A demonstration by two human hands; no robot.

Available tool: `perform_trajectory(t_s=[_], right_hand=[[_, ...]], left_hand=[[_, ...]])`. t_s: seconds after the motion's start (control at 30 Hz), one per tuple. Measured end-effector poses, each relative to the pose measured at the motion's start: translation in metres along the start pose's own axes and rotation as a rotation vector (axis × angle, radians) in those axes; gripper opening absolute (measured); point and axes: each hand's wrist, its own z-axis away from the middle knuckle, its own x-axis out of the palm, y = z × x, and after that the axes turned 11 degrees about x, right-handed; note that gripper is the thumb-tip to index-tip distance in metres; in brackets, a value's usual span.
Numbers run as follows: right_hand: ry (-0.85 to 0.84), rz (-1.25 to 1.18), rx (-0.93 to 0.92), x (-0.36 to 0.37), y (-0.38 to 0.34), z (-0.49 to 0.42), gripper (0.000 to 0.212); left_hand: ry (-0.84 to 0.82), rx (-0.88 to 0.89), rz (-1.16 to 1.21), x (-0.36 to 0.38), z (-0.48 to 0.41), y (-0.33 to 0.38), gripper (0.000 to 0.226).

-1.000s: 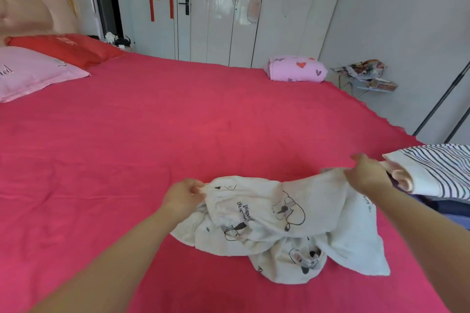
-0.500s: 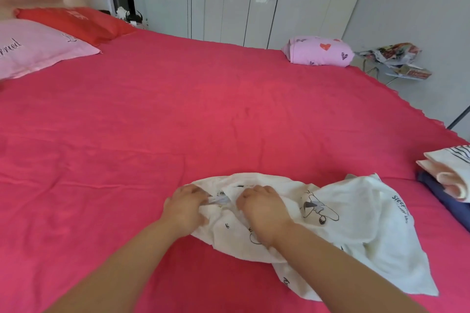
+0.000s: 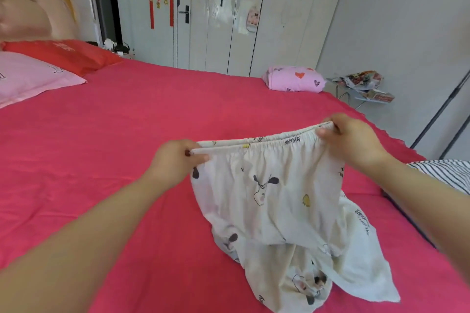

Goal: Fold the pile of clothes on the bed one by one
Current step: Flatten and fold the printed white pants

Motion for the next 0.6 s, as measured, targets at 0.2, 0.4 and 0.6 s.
perform_trajectory(t_s=[0.2, 0.4, 0.6], right_hand=[[0.215, -0.010, 0.036, -0.091, -0.016, -0.011, 0.028], [0.398, -0.208, 0.035, -0.185, -0.046, -0.007, 0.025], [0.424, -0.350, 0.001, -0.226, -0.068, 0.002, 0.009]], left_hand=[[0.256, 0.251, 0.031, -0.079, -0.049, 0.114, 0.011], [0.491, 0.454, -0.005, -0.148, -0.064, 0.206, 0.007], [0.438, 0.491, -0.148, -0.184, -0.053, 0.261, 0.013]])
